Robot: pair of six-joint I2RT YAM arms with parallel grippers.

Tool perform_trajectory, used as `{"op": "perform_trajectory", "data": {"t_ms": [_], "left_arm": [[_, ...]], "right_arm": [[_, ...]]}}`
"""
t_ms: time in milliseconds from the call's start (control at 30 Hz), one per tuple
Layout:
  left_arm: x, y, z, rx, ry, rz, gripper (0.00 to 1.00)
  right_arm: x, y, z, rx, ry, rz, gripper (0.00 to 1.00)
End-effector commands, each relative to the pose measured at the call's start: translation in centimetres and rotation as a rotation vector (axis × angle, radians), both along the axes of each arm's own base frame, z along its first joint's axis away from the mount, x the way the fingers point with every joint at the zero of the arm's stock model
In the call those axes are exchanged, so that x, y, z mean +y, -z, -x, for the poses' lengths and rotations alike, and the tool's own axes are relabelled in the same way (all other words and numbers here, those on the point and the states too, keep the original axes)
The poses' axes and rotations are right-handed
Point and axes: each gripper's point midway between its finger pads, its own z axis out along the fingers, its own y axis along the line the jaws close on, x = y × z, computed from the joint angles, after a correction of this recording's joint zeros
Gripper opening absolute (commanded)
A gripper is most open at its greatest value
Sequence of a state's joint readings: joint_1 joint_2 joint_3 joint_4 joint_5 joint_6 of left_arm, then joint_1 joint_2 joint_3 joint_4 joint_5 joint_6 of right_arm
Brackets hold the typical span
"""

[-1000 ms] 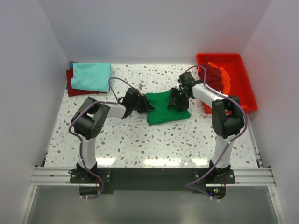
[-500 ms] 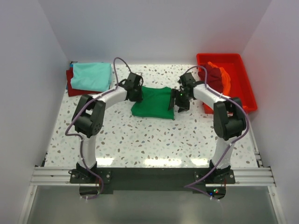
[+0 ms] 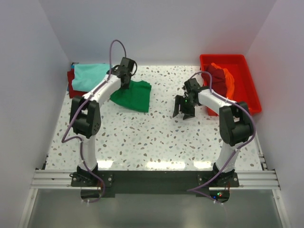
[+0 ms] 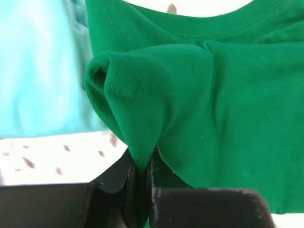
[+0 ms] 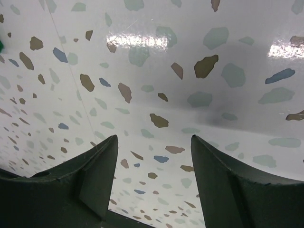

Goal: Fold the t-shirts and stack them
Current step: Neatly place the folded tshirt to the corner

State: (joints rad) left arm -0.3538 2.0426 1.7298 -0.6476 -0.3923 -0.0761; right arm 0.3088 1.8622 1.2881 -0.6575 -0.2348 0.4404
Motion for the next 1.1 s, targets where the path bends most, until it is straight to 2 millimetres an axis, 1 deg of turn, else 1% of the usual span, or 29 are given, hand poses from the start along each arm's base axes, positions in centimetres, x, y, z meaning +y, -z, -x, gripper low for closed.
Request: {"op": "perform_trajectory", "data": {"t_ms": [0,67,100,167,200,267,300,367,400,467,533,700,800,900,1067], "left_arm": [[2.4,-6.2,-2.2,-0.114,0.016,-0.151,0.00],[3.0,-7.2,-2.9,-0.128,0.017,-0.176,0.00],[3.4,-8.5,-3.4,-0.149,0.010,-0.176,0.00],[3.8,-9.4,-4.0,-0.160,0.011,-0.182,0.00],[4.1,-10.6,-4.4,-0.187,0.006,-0.178,0.00],[4.4,-11.8,-4.9,-0.211,0.014,-0.186,0.00],[4.5,-12.7,-5.3,-0.238,0.012,-0.182,0.00],[4.7,-13.3,-5.8,-0.246,0.023,-0.185,0.00],[4.9,-14.3,-6.0,-0.261,0.019,-0.184,0.00],[5.2,-14.5,-6.3,-0.258,0.024,-0.190,0.00],[5.7,-15.7,-6.6,-0.288,0.016,-0.174,0.00],[6.6,-17.6,-7.2,-0.332,0.023,-0.144,0.00],[6.8,-18.9,-7.2,-0.363,0.028,-0.120,0.00],[7.0,-20.2,-6.8,-0.388,0.030,-0.099,0.00],[8.0,-20.6,-6.2,-0.386,0.018,-0.094,0.00]], "right_arm": [[0.4,-1.9,0.1,-0.051,-0.024,-0.022,0.66],[0.3,-1.7,0.3,-0.047,-0.023,-0.019,0.66],[0.3,-1.9,0.4,-0.048,-0.022,-0.020,0.66],[0.2,-1.7,0.7,-0.041,-0.022,-0.018,0.66],[0.1,-1.7,0.8,-0.041,-0.018,-0.017,0.66],[-0.1,-1.5,1.1,-0.033,-0.020,-0.011,0.66],[-0.2,-1.4,1.2,-0.031,-0.019,-0.008,0.66],[-0.2,-1.2,1.5,-0.022,-0.019,-0.005,0.66],[-0.3,-1.1,1.6,-0.021,-0.017,-0.003,0.66],[-0.4,-1.1,1.7,-0.018,-0.016,-0.002,0.66],[-0.4,-1.0,1.8,-0.017,-0.017,0.000,0.66],[-0.5,-1.0,2.3,-0.013,-0.015,0.000,0.66],[-0.8,-0.9,2.6,-0.011,-0.015,0.007,0.66],[-0.8,-0.6,3.0,0.000,-0.012,0.005,0.66],[-0.9,-0.3,3.4,0.008,-0.009,0.004,0.66]]}}
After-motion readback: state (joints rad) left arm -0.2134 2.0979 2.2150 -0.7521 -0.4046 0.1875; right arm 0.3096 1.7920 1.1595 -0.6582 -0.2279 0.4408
